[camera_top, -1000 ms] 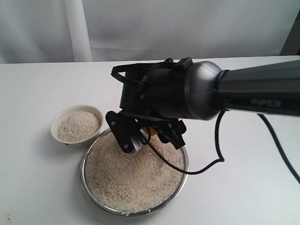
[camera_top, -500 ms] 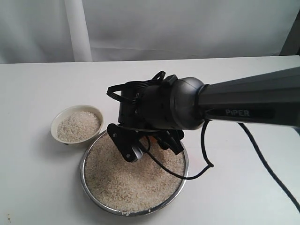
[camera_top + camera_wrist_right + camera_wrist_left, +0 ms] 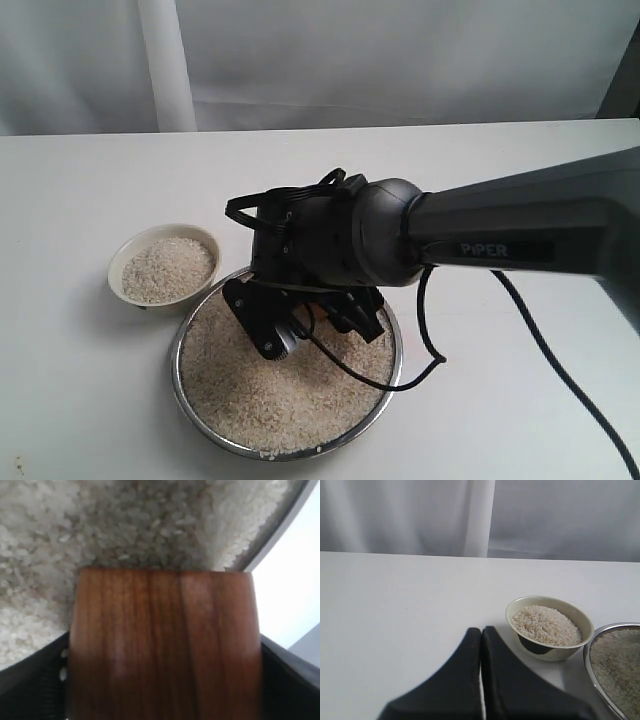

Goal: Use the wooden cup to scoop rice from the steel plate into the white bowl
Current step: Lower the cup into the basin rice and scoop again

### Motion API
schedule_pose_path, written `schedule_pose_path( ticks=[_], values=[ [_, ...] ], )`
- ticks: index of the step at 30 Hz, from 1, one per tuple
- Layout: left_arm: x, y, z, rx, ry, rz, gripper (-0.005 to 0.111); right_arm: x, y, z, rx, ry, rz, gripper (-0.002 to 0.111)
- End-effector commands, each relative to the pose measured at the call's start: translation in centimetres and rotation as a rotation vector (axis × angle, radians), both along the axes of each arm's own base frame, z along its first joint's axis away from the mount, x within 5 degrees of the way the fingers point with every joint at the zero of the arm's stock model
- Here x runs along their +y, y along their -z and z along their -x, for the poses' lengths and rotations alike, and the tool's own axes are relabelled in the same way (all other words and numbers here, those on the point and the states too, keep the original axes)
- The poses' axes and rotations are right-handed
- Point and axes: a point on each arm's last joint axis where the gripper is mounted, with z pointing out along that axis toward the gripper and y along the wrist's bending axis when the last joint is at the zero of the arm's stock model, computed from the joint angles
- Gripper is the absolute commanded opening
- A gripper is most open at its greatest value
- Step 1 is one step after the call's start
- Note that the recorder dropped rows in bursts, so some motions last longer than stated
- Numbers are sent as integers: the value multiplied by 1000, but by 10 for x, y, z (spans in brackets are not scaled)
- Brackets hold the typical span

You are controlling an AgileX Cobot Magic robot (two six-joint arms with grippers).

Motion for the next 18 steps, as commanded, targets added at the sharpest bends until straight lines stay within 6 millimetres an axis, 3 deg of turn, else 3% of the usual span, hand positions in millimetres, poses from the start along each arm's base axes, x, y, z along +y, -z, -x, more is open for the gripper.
schedule_pose_path(
  ticks=[1, 18],
  values=[
    [0, -2, 0, -11, 3, 11, 0, 6, 6, 3, 39, -7, -64, 0],
    [0, -2, 0, -11, 4, 9, 0, 21, 7, 15, 134, 22, -249, 0]
  ],
)
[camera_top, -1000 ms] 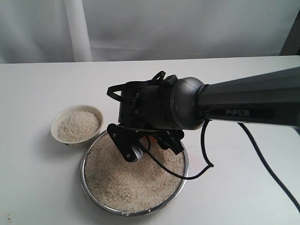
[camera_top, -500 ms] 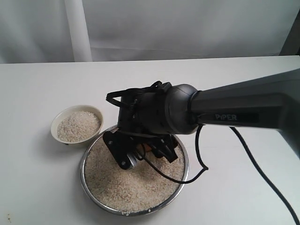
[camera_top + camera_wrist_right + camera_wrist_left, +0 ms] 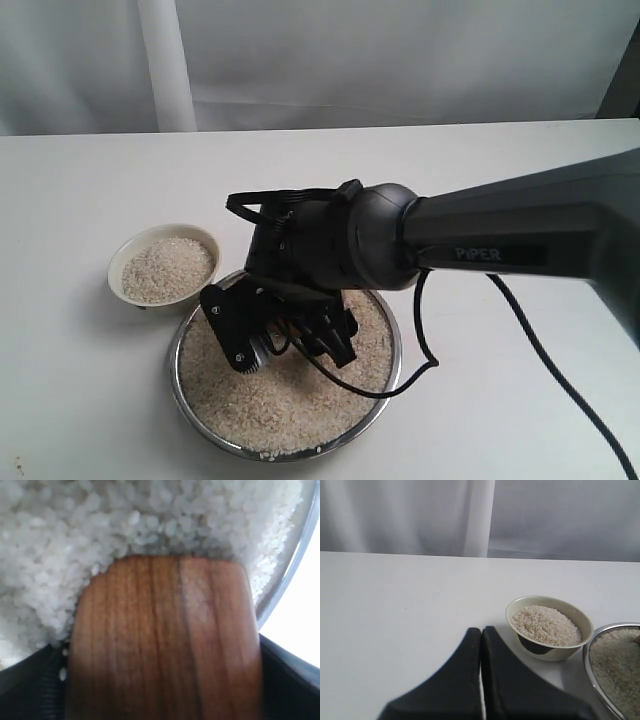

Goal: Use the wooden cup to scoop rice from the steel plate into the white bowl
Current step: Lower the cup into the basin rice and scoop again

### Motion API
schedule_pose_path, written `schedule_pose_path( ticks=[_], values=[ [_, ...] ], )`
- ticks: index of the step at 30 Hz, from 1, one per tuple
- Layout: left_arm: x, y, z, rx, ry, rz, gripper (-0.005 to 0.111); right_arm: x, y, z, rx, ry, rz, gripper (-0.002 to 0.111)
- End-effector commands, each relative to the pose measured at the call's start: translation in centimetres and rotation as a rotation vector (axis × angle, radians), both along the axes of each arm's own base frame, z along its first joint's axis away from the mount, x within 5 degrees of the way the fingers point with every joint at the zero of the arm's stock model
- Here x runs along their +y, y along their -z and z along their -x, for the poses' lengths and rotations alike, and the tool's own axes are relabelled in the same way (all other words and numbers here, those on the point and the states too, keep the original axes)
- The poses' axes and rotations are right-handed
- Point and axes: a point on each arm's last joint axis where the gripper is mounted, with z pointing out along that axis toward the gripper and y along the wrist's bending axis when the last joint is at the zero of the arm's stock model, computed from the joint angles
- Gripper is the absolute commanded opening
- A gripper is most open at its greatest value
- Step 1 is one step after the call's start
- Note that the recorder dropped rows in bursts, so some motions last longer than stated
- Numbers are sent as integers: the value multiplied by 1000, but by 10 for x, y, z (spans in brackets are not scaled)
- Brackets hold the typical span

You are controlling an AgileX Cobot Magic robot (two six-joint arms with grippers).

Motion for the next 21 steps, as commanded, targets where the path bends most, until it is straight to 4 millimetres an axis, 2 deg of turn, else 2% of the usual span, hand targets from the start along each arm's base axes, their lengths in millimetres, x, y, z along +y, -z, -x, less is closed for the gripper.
schedule_pose_path(
  ticks=[1, 7, 14, 21],
  values=[
    [0, -2, 0, -11, 4, 9, 0, 7, -5, 6, 37, 1, -92, 0],
    [0, -2, 0, -11, 3, 12, 0, 6, -13, 11, 63, 17, -142, 0],
    [0, -2, 0, -11, 4, 10, 0, -8, 1, 19, 124, 37, -136, 0],
    [0, -2, 0, -11, 4, 10, 0, -18, 12, 16, 159, 90, -200, 0]
  ],
)
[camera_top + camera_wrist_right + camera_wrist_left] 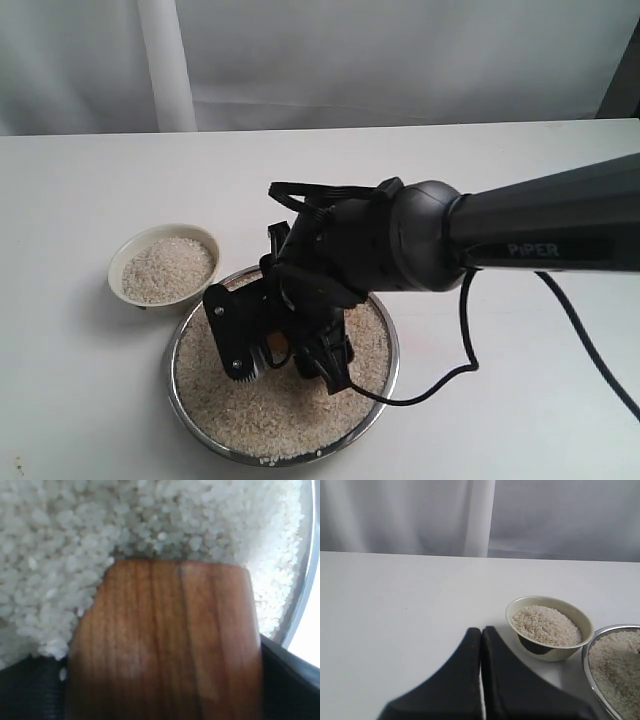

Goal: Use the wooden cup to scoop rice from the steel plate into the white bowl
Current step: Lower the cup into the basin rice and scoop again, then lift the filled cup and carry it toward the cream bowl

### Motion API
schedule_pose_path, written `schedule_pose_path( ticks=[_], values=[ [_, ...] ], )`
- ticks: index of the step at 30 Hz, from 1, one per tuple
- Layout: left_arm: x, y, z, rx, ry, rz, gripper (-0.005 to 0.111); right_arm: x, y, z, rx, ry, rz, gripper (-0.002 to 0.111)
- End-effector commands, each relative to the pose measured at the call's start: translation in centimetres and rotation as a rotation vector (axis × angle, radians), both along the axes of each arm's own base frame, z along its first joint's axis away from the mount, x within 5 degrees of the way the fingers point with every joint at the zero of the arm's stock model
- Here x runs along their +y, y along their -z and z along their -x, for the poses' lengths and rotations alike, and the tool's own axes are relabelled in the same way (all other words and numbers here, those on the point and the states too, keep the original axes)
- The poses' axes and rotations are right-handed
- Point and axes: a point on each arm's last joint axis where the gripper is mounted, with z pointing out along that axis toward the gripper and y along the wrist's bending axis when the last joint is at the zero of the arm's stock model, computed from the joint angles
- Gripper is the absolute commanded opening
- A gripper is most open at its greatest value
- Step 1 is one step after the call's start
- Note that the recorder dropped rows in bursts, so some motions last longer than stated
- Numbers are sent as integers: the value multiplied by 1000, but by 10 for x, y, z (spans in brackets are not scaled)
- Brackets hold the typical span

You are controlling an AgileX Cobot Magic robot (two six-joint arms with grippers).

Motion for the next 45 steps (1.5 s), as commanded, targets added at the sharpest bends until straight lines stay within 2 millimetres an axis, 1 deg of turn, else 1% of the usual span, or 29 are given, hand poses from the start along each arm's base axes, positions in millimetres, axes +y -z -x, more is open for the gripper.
schedule_pose_path(
  ticks=[1, 6, 11, 16, 21, 24, 29, 35, 41, 45],
  values=[
    [0, -2, 0, -11, 4, 10, 0, -8, 9, -1, 44, 46, -40, 0],
    [0, -2, 0, -11, 3, 12, 0, -11, 7, -4, 27, 75, -175, 0],
    [0, -2, 0, -11, 3, 12, 0, -23, 8, -4, 2, 107, -298, 0],
    [0, -2, 0, -11, 3, 12, 0, -25, 14, -1, -14, 121, -383, 0],
    [0, -2, 0, -11, 4, 10, 0, -28, 19, 2, -55, 138, -521, 0],
    [0, -2, 0, -11, 4, 10, 0, -29, 22, 6, -74, 132, -574, 0],
    [0, -2, 0, -11, 3, 12, 0, -30, 22, 10, -98, 162, -705, 0],
    [0, -2, 0, -11, 4, 10, 0, -32, 23, 13, -101, 178, -765, 0],
    [0, -2, 0, -11, 4, 10, 0, -35, 20, 17, -144, 188, -886, 0],
    [0, -2, 0, -11, 4, 10, 0, -37, 22, 20, -153, 187, -911, 0]
  ],
)
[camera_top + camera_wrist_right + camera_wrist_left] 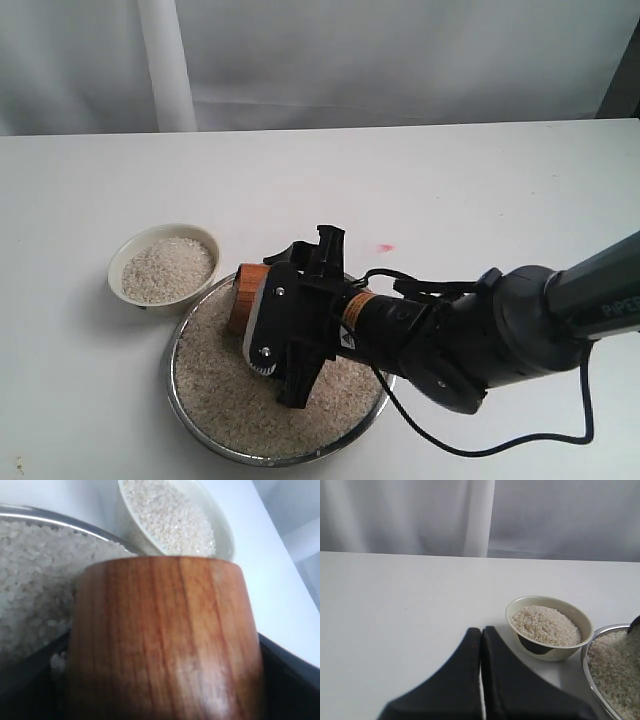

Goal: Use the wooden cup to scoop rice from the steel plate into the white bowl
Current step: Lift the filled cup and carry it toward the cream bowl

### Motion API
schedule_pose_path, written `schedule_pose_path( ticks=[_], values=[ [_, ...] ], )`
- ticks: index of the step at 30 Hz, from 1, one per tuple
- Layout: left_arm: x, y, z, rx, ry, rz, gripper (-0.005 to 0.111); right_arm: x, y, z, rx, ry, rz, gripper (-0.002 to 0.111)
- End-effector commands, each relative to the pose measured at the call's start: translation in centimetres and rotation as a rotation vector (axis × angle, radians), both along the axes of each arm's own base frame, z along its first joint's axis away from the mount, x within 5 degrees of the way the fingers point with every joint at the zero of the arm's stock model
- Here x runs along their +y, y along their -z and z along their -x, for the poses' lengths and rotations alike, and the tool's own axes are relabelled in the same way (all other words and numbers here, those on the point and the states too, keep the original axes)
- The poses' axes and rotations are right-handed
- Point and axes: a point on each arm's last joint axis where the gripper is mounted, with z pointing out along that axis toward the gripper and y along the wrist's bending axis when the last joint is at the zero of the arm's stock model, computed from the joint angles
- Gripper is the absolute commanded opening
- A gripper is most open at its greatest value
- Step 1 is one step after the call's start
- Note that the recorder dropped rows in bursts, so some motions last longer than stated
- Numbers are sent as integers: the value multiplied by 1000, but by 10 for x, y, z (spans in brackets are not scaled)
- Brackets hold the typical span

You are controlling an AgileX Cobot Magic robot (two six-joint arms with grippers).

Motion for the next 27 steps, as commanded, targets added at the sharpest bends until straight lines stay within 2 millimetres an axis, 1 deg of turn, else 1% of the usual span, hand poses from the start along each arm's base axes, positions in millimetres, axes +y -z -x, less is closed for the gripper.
schedule_pose_path(
  ticks=[1, 7, 20, 27],
  values=[
    [0, -2, 0, -11, 4, 10, 0, -2, -3, 2, -29, 11, -63, 0],
    [0, -2, 0, -11, 4, 10, 0, -2, -4, 3, -38, 11, -80, 0],
    [0, -2, 0, -11, 4, 8, 0, 3, -20, 0, -57, 47, -311, 0],
    [0, -2, 0, -11, 4, 11, 0, 3, -23, 0, -61, 50, -347, 0]
  ],
)
